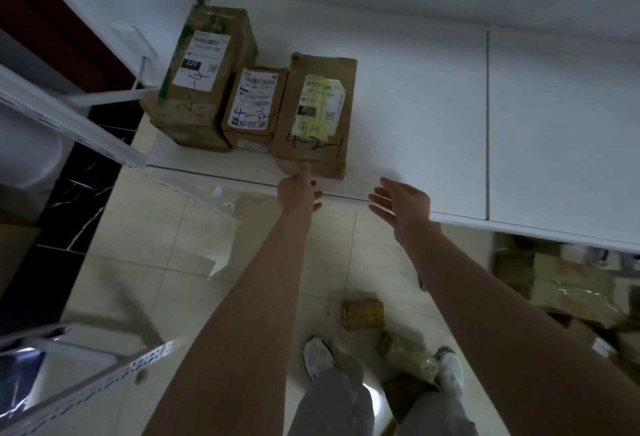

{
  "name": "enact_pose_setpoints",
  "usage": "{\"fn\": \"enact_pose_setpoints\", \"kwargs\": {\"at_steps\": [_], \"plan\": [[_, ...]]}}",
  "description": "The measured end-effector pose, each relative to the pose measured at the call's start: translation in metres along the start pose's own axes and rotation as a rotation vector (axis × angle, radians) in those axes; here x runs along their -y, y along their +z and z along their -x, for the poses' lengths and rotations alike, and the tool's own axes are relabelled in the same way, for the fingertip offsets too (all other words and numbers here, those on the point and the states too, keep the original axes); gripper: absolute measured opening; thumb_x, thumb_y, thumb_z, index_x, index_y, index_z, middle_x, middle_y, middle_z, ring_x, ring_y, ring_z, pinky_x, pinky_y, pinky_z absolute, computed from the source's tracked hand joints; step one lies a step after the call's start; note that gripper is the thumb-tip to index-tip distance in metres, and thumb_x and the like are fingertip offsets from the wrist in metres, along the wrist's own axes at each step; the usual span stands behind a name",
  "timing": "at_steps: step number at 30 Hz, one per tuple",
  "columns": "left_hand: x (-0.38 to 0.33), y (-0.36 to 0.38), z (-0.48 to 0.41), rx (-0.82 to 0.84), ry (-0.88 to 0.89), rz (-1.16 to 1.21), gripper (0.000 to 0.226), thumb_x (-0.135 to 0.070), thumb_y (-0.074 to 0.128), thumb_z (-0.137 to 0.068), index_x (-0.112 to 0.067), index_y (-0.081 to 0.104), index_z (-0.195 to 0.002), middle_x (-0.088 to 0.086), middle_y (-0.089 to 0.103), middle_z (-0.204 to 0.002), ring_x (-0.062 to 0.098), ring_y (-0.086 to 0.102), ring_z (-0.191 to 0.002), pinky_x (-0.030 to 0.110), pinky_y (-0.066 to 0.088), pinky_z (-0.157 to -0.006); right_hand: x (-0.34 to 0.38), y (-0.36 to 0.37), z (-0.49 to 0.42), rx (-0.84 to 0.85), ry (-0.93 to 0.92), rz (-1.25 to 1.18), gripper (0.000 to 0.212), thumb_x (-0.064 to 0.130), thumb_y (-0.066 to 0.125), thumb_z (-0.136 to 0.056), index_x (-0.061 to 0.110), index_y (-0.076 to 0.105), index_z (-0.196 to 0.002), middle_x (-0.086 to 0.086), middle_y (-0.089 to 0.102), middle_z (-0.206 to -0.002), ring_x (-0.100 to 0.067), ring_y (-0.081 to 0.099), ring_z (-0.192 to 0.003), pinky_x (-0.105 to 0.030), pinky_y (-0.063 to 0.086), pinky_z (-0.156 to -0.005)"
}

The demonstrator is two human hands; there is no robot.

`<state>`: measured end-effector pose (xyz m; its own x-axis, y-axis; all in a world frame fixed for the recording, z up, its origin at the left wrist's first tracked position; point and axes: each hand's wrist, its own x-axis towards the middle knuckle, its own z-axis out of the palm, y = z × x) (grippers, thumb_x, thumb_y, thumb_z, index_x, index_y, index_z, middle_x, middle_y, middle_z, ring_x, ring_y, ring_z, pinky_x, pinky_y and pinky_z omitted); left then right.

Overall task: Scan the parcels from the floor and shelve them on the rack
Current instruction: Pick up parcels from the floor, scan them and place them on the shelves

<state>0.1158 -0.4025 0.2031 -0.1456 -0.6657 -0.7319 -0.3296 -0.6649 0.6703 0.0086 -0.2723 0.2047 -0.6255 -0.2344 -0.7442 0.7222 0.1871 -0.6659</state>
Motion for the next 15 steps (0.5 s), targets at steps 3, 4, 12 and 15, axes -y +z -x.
{"fn": "enact_pose_setpoints", "kwargs": {"at_steps": [3, 4, 12, 15], "plan": [[0.025, 0.011, 0.016, 0.133, -0.040, -0.080, 0.037, -0.043, 0.047, -0.105, -0.013, 0.056, -0.086, 0.004, 0.068, -0.092, 0.023, 0.066, -0.082, 0.039, 0.055, -0.078, -0.005, -0.035, 0.001, -0.054, 0.027, -0.077, 0.012, 0.013, 0.072, -0.089, 0.004, 0.066, -0.091, -0.011, 0.068, -0.079, -0.025, 0.070, -0.072, -0.038, 0.062, -0.071], [0.032, 0.014, 0.021, 0.182, -0.070, -0.112, 0.036, -0.043, 0.045, -0.105, -0.012, 0.056, -0.090, 0.003, 0.069, -0.091, 0.021, 0.067, -0.080, 0.037, 0.054, -0.077, -0.007, -0.048, 0.000, -0.076, 0.030, -0.101, 0.012, 0.013, 0.072, -0.089, 0.003, 0.065, -0.090, -0.011, 0.067, -0.075, -0.025, 0.069, -0.070, -0.038, 0.062, -0.070], [0.095, 0.053, 0.053, 0.353, -0.150, -0.415, 0.022, -0.028, 0.055, -0.103, -0.009, 0.060, -0.110, 0.001, 0.071, -0.089, 0.018, 0.068, -0.076, 0.033, 0.053, -0.076, -0.051, -0.156, -0.008, -0.348, -0.075, 0.052, 0.014, 0.008, 0.069, -0.086, 0.004, 0.064, -0.074, -0.013, 0.063, -0.069, -0.021, 0.062, -0.058, -0.027, 0.055, -0.054], [0.116, 0.078, 0.069, 0.368, -0.154, -0.495, 0.019, -0.023, 0.056, -0.102, -0.008, 0.059, -0.112, 0.000, 0.070, -0.087, 0.016, 0.067, -0.074, 0.032, 0.051, -0.073, -0.073, -0.198, -0.014, -0.413, -0.040, 0.062, 0.015, 0.008, 0.069, -0.086, 0.006, 0.064, -0.072, -0.017, 0.064, -0.073, -0.023, 0.062, -0.057, -0.032, 0.056, -0.059]]}}
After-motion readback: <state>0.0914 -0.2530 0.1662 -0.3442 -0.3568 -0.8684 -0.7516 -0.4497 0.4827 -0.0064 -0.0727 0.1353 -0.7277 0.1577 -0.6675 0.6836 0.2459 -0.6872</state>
